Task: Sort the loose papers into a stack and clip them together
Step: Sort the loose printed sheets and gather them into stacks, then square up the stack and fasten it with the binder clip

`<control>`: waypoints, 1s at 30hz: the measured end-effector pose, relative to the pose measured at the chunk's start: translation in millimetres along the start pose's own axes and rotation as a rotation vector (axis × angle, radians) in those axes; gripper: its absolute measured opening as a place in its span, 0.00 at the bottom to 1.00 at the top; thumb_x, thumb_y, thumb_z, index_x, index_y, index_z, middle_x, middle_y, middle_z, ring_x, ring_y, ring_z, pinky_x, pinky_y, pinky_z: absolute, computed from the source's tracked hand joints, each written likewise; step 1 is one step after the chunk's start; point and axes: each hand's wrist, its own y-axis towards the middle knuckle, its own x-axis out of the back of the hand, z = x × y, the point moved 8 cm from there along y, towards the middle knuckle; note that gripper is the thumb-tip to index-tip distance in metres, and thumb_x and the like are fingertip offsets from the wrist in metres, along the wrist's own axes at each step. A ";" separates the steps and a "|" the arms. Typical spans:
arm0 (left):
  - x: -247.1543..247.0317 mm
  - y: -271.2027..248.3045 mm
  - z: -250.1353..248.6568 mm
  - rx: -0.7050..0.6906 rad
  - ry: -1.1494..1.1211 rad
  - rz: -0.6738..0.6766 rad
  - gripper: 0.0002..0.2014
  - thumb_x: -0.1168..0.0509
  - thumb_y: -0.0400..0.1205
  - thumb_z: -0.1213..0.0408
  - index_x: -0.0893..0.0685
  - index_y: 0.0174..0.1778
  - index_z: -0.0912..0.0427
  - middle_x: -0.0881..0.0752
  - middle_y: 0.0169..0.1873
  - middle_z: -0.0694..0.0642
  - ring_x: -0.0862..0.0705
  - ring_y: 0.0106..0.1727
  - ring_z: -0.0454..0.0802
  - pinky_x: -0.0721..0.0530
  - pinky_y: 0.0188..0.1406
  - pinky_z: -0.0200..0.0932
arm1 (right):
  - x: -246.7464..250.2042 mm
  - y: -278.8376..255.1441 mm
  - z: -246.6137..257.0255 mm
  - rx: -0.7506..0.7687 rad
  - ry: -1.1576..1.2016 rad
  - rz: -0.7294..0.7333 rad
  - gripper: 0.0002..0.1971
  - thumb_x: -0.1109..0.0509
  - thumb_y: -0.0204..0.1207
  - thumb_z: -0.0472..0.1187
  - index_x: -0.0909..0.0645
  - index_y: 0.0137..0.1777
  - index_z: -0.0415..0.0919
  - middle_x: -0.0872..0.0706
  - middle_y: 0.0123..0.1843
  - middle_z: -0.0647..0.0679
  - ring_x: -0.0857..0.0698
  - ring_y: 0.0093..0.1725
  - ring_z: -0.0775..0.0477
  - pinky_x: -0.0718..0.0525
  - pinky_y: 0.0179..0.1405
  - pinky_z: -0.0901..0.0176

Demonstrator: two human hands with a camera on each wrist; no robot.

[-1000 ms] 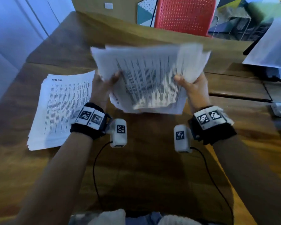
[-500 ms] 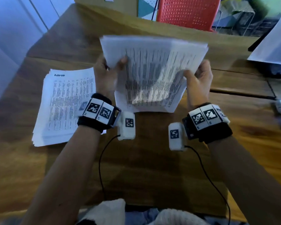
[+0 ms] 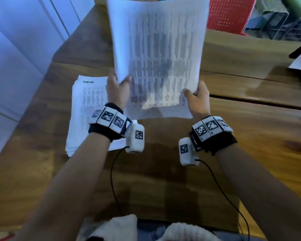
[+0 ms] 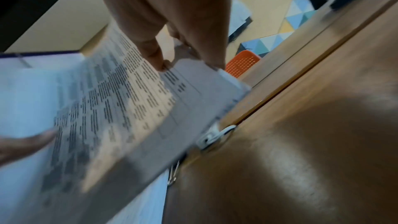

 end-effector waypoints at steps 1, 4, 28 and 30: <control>18.5 14.6 1.9 0.015 0.031 -0.045 0.16 0.37 0.80 0.62 0.26 0.62 0.64 0.18 0.56 0.60 0.18 0.59 0.59 0.20 0.48 0.39 | -17.4 -0.8 0.5 -0.012 -0.034 0.043 0.08 0.36 0.78 0.32 0.27 0.56 0.37 0.20 0.45 0.49 0.22 0.39 0.54 0.22 0.33 0.73; 70.3 50.0 12.7 0.013 0.179 -0.109 0.16 0.39 0.77 0.63 0.23 0.58 0.66 0.16 0.55 0.65 0.17 0.58 0.63 0.18 0.49 0.50 | -74.6 -7.8 4.1 -0.008 -0.205 0.179 0.03 0.37 0.79 0.35 0.25 0.52 0.40 0.23 0.35 0.54 0.26 0.32 0.59 0.30 0.22 0.80; 126.8 44.1 169.5 0.629 0.649 0.203 0.32 0.44 0.84 0.63 0.51 0.79 0.71 0.47 0.80 0.65 0.39 0.79 0.63 0.38 0.76 0.52 | -219.6 -42.0 -47.9 -0.534 -0.354 0.496 0.23 0.33 0.77 0.36 0.32 0.70 0.29 0.20 0.51 0.44 0.20 0.47 0.48 0.19 0.44 0.63; 125.3 38.9 170.1 0.631 0.632 0.204 0.31 0.44 0.84 0.63 0.50 0.79 0.72 0.46 0.79 0.66 0.38 0.78 0.64 0.37 0.75 0.52 | -225.1 -48.8 -40.8 -0.457 -0.330 0.532 0.26 0.33 0.75 0.30 0.34 0.73 0.34 0.19 0.58 0.38 0.19 0.50 0.46 0.15 0.54 0.54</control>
